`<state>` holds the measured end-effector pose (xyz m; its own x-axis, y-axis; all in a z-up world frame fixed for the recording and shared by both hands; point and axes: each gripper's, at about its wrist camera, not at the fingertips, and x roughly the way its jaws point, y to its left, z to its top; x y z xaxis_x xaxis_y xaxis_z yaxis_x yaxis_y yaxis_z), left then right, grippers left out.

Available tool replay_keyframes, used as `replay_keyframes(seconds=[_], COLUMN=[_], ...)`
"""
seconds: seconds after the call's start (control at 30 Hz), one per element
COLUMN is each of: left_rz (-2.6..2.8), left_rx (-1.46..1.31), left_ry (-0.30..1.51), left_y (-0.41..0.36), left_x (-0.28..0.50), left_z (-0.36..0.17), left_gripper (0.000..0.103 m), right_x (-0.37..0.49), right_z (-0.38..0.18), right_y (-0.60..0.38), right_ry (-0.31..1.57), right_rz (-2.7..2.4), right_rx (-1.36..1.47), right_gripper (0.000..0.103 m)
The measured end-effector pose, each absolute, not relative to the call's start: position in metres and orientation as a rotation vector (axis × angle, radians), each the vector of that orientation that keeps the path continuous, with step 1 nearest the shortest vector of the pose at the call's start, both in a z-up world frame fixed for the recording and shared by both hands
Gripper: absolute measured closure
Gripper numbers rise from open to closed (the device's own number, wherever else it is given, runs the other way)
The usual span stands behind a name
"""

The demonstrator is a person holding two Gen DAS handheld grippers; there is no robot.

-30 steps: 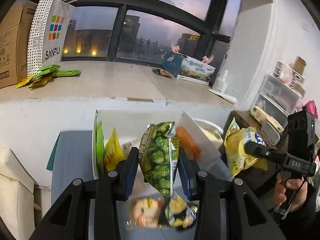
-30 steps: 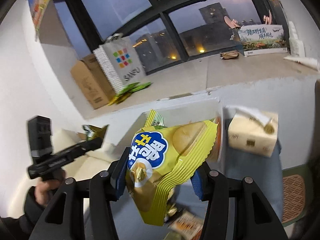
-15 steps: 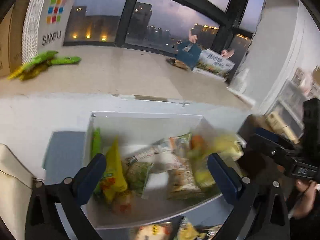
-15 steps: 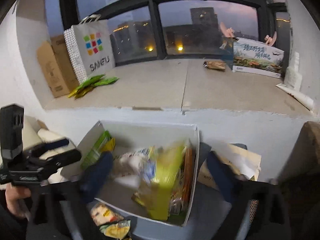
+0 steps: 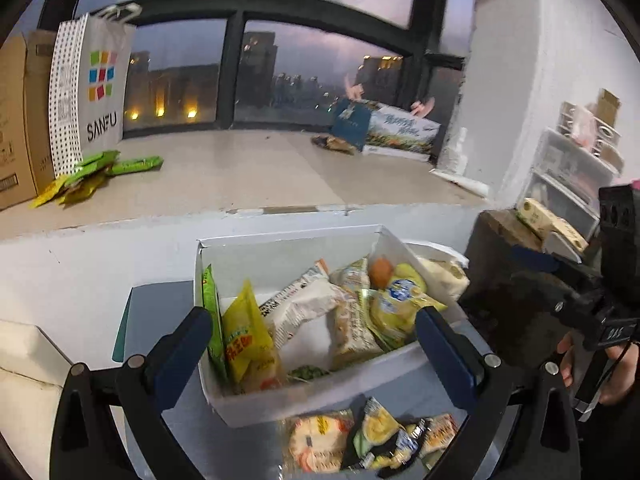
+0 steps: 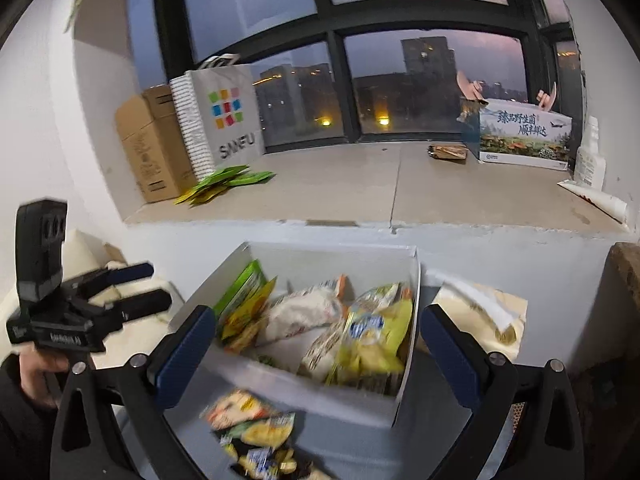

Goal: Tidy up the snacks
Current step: 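Drop the chip bag into the white box while the left tool drops the pea bag in, then grasp the second jelly cup with the right tool while the left tool grasps the black-and-yellow bag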

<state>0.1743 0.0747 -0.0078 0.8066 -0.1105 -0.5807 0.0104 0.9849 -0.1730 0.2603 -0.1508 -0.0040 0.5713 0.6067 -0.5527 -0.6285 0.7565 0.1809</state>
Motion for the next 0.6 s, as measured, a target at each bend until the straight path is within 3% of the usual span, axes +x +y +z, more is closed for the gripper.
replay_keyframes(seconds=[0.3, 0.6], left_rz=[-0.089, -0.025], left_rx=[-0.157, -0.159], left_ry=[0.604, 0.632], left_y=[0.045, 0.026], left_x=[0.087, 0.019], left_z=[-0.009, -0.042], left_gripper=[0.0, 0.0], right_x=[0.177, 0.114], right_z=[-0.025, -0.09], right_y=[-0.189, -0.222], right_ry=[0.63, 0.776], right_rz=[0.75, 0.74], right_rx=[-0.056, -0.054], right_gripper=[0.0, 0.0])
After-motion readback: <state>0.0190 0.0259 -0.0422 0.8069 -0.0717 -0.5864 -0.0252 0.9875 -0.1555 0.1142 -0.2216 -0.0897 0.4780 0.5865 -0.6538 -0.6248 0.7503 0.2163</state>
